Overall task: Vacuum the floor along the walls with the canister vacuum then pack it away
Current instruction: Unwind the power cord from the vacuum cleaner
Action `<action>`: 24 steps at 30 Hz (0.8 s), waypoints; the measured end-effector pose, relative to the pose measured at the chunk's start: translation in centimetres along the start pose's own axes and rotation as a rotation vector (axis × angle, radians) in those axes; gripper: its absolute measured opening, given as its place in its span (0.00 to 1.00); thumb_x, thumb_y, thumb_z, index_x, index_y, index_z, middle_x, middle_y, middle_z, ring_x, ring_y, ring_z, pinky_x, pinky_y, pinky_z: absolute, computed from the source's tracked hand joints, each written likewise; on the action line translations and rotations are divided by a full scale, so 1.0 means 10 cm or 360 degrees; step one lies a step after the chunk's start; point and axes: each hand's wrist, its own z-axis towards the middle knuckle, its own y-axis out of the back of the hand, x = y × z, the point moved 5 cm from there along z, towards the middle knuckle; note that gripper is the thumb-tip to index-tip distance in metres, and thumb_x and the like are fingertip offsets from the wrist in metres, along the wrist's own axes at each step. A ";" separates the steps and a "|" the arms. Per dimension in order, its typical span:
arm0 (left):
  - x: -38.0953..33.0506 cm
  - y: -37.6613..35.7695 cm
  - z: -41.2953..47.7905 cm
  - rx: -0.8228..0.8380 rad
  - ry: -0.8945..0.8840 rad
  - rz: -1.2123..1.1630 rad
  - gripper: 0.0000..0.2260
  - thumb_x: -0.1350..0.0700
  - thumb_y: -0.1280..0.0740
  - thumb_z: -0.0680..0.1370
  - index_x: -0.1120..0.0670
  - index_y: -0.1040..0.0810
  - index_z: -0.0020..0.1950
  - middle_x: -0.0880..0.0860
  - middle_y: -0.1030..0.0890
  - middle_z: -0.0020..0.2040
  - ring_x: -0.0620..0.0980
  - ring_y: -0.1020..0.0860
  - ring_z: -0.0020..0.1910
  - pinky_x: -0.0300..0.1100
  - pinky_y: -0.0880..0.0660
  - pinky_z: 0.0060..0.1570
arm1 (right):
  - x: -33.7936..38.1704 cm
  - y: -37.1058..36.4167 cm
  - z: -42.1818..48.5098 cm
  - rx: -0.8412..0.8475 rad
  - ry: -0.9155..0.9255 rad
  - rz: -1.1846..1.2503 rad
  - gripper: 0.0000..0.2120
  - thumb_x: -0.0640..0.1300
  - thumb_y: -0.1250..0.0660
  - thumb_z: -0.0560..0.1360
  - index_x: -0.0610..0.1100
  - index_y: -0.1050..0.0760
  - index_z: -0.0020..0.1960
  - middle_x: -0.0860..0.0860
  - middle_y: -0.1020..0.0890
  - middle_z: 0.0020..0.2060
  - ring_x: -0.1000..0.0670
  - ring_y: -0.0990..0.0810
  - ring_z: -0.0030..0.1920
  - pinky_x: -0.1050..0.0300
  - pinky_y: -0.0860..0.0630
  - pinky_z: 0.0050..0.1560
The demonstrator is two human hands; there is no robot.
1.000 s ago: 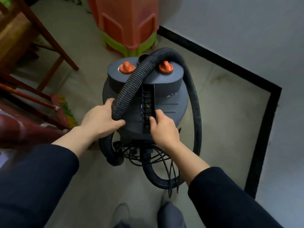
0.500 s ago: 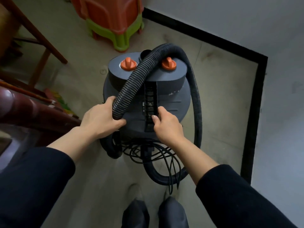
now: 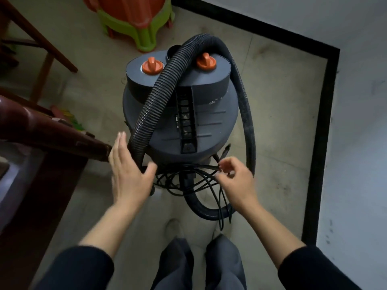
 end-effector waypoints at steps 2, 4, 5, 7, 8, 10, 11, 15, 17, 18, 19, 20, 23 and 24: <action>0.05 -0.09 -0.29 -0.0198 -0.0089 0.0036 0.33 0.64 0.28 0.69 0.62 0.36 0.72 0.64 0.34 0.68 0.58 0.38 0.66 0.51 0.39 0.66 | -0.17 -0.24 -0.04 0.0264 0.0018 -0.0339 0.25 0.44 0.30 0.71 0.45 0.30 0.67 0.51 0.27 0.63 0.53 0.32 0.64 0.57 0.34 0.64; 0.07 -0.29 -0.49 -0.0112 -0.0139 0.0071 0.27 0.64 0.28 0.69 0.63 0.31 0.67 0.64 0.31 0.62 0.58 0.36 0.61 0.51 0.37 0.61 | -0.25 -0.43 0.00 0.0365 0.0061 -0.0642 0.36 0.49 0.30 0.70 0.45 0.39 0.74 0.50 0.35 0.71 0.49 0.40 0.72 0.52 0.42 0.70; 0.07 -0.42 -0.54 0.0037 -0.0109 0.0071 0.26 0.63 0.28 0.70 0.62 0.30 0.67 0.62 0.31 0.62 0.57 0.35 0.61 0.52 0.34 0.61 | -0.25 -0.49 0.04 0.0331 0.0084 -0.0745 0.36 0.50 0.31 0.70 0.45 0.40 0.74 0.51 0.36 0.72 0.48 0.42 0.72 0.50 0.43 0.71; 0.11 -0.67 -0.56 0.0350 -0.0007 0.0067 0.28 0.61 0.28 0.71 0.61 0.31 0.70 0.60 0.31 0.65 0.58 0.36 0.65 0.53 0.34 0.63 | -0.22 -0.56 0.16 0.0222 0.0114 -0.0917 0.32 0.51 0.33 0.71 0.47 0.37 0.72 0.51 0.33 0.70 0.45 0.42 0.71 0.47 0.42 0.68; 0.16 -0.78 -0.53 0.0458 0.0036 0.0077 0.30 0.60 0.28 0.72 0.60 0.33 0.72 0.59 0.32 0.68 0.58 0.37 0.67 0.52 0.35 0.65 | -0.21 -0.57 0.21 0.0180 0.0135 -0.1019 0.29 0.51 0.33 0.72 0.48 0.35 0.70 0.51 0.31 0.68 0.44 0.40 0.69 0.46 0.41 0.66; 0.24 -0.94 -0.44 0.0605 0.0087 0.0106 0.33 0.57 0.30 0.72 0.59 0.37 0.74 0.58 0.33 0.71 0.58 0.38 0.71 0.50 0.36 0.68 | -0.20 -0.60 0.31 0.0150 0.0204 -0.1233 0.24 0.52 0.35 0.74 0.49 0.33 0.68 0.51 0.28 0.65 0.43 0.38 0.66 0.46 0.40 0.60; 0.26 -0.99 -0.39 0.0654 0.0094 0.0095 0.33 0.57 0.30 0.71 0.58 0.38 0.75 0.57 0.32 0.71 0.58 0.36 0.71 0.51 0.34 0.68 | -0.21 -0.62 0.34 0.0150 0.0237 -0.1319 0.23 0.52 0.36 0.75 0.49 0.32 0.68 0.51 0.28 0.65 0.42 0.38 0.65 0.46 0.40 0.58; 0.30 -1.07 -0.32 0.0654 0.0301 -0.0093 0.33 0.61 0.29 0.72 0.55 0.40 0.74 0.53 0.26 0.64 0.53 0.26 0.61 0.43 0.28 0.52 | -0.24 -0.69 0.38 0.0068 0.0252 -0.1273 0.15 0.47 0.36 0.77 0.51 0.27 0.64 0.51 0.27 0.63 0.42 0.39 0.62 0.48 0.42 0.53; 0.34 -1.08 -0.33 0.0605 0.0333 -0.0068 0.31 0.61 0.29 0.72 0.55 0.38 0.71 0.54 0.24 0.61 0.54 0.23 0.57 0.45 0.27 0.49 | -0.24 -0.72 0.37 0.0043 0.0244 -0.1176 0.13 0.45 0.37 0.77 0.52 0.26 0.61 0.53 0.26 0.62 0.43 0.38 0.61 0.50 0.44 0.50; 0.36 -1.09 -0.33 0.0584 0.0330 -0.0038 0.29 0.60 0.29 0.72 0.55 0.37 0.70 0.55 0.24 0.60 0.56 0.23 0.56 0.46 0.26 0.48 | -0.23 -0.73 0.36 0.0049 0.0278 -0.1135 0.13 0.45 0.37 0.77 0.52 0.26 0.61 0.53 0.25 0.62 0.43 0.37 0.61 0.50 0.45 0.48; 0.37 -1.09 -0.33 0.0563 0.0324 -0.0012 0.29 0.60 0.29 0.71 0.55 0.36 0.70 0.55 0.24 0.59 0.56 0.23 0.56 0.47 0.25 0.49 | -0.23 -0.72 0.33 0.0060 0.0322 -0.1064 0.14 0.45 0.37 0.77 0.52 0.26 0.62 0.54 0.24 0.61 0.44 0.36 0.61 0.51 0.46 0.48; 0.38 -1.09 -0.32 0.0534 0.0310 -0.0009 0.28 0.59 0.29 0.71 0.55 0.34 0.69 0.55 0.24 0.60 0.56 0.24 0.57 0.48 0.25 0.51 | -0.23 -0.69 0.31 0.0070 0.0371 -0.0959 0.13 0.44 0.38 0.77 0.53 0.27 0.62 0.55 0.22 0.60 0.46 0.35 0.60 0.51 0.46 0.48; 0.33 -1.08 -0.32 0.0478 0.0301 0.0007 0.28 0.58 0.28 0.72 0.55 0.32 0.70 0.57 0.27 0.64 0.58 0.29 0.64 0.53 0.26 0.58 | -0.18 -0.56 0.19 0.0176 0.0584 -0.0583 0.06 0.44 0.39 0.78 0.51 0.28 0.54 0.56 0.20 0.46 0.50 0.28 0.52 0.50 0.42 0.56; 0.32 -1.07 -0.34 0.0452 0.0319 0.0032 0.26 0.58 0.29 0.73 0.56 0.31 0.70 0.58 0.29 0.65 0.60 0.32 0.65 0.54 0.28 0.60 | -0.14 -0.53 0.13 0.0264 0.0699 -0.0510 0.02 0.43 0.38 0.78 0.49 0.29 0.50 0.56 0.23 0.40 0.51 0.27 0.46 0.49 0.38 0.57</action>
